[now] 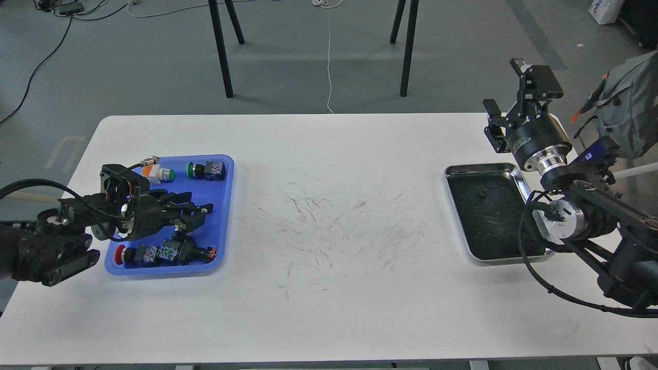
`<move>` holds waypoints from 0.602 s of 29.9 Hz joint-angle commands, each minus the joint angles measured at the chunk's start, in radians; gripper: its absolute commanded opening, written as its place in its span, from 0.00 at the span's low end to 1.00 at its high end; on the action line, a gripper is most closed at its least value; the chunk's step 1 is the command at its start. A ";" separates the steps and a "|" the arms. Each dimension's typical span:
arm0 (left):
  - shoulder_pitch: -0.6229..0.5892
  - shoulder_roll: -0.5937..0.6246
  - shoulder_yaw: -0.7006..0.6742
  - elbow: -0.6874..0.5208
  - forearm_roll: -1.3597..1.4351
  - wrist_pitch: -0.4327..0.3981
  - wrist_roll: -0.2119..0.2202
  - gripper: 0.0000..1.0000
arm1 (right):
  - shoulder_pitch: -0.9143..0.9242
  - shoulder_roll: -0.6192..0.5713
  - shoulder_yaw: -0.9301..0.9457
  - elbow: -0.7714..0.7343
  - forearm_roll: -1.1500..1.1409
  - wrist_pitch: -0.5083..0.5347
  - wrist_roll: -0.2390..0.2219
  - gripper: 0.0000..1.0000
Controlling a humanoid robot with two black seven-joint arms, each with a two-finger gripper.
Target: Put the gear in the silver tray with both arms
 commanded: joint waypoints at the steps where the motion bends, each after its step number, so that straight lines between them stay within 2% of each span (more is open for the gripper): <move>1: 0.001 0.002 0.001 0.001 0.001 0.002 0.000 0.62 | 0.000 0.000 0.000 0.000 0.000 0.000 0.000 0.95; 9: 0.000 0.012 0.002 0.003 0.001 0.010 0.000 0.56 | 0.000 0.015 -0.002 -0.001 -0.005 0.000 0.000 0.95; 18: 0.003 0.018 0.004 0.000 0.037 0.027 0.000 0.56 | 0.000 0.028 -0.003 -0.014 -0.006 0.000 0.000 0.95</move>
